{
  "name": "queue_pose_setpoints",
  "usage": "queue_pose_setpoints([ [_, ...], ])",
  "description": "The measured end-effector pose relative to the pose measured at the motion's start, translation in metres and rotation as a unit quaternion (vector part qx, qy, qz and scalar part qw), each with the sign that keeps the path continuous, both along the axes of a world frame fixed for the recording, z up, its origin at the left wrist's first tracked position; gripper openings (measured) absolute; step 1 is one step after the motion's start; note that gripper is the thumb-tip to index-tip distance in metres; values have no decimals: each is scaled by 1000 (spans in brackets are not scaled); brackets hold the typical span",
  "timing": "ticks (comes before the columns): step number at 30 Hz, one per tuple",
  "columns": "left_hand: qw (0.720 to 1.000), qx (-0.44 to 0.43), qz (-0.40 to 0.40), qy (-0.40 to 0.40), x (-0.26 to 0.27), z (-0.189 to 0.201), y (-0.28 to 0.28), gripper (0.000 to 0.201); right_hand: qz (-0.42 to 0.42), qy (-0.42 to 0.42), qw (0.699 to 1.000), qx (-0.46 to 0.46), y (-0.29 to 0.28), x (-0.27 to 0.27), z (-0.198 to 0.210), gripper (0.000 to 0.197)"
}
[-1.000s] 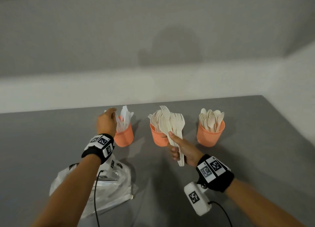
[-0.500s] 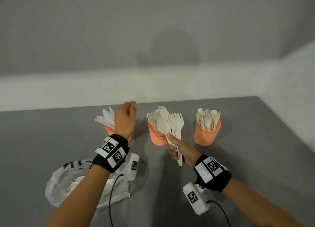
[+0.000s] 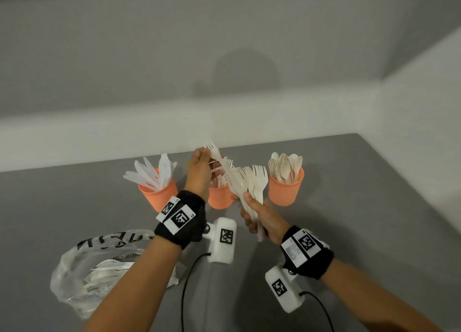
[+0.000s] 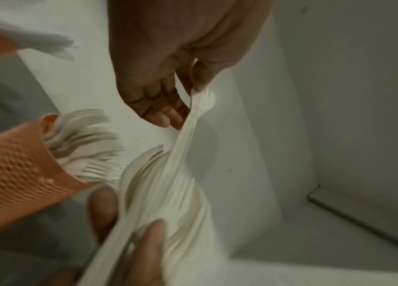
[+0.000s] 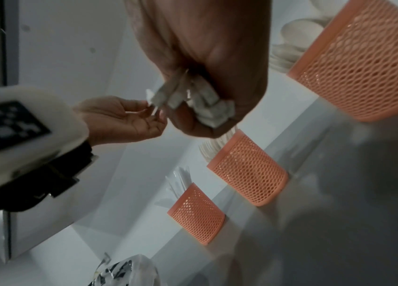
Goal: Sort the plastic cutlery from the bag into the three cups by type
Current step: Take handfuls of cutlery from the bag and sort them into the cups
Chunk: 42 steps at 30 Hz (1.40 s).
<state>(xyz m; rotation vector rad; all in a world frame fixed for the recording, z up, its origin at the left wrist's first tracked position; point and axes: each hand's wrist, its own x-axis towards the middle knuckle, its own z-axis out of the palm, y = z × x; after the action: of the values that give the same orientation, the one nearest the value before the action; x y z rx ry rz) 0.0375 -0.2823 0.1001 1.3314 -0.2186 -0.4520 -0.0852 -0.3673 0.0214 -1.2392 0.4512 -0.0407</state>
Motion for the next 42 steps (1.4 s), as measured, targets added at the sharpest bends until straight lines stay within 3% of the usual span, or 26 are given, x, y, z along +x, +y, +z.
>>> queue_pose_setpoints([
  [3, 993, -95, 34, 55, 5, 8, -1, 26, -17, 1, 999, 29, -7, -8, -1, 44],
  [5, 991, -103, 53, 66, 8, 8, -2, 26, -30, 3, 998, 55, -11, -13, -2, 41],
  [8, 996, -41, 29, 70, 2, -2, -3, 32, -26, -8, 997, 72, -14, -17, 2, 32],
  [13, 986, 107, -112, 53, -27, -35, -4, 18, -24, -25, 995, 92, -13, -19, 8, 22],
  [18, 974, 118, -193, 23, -51, -47, -5, 30, 14, -28, 995, 99, -7, -21, 11, 16],
  [25, 983, 126, -132, 16, -64, -44, -5, 22, 59, 6, 992, 111, -5, -28, 17, 26],
  [32, 987, 131, -51, -78, -69, -51, -8, 13, 29, -11, 998, 59, -1, -32, 17, 22],
  [36, 994, 100, -7, -39, -69, -58, -11, 16, 5, -27, 999, 36, -1, -31, 16, 24],
  [42, 994, 83, -46, 51, -66, -67, -11, 28, 0, -19, 1000, -13, -4, -32, 10, 25],
])
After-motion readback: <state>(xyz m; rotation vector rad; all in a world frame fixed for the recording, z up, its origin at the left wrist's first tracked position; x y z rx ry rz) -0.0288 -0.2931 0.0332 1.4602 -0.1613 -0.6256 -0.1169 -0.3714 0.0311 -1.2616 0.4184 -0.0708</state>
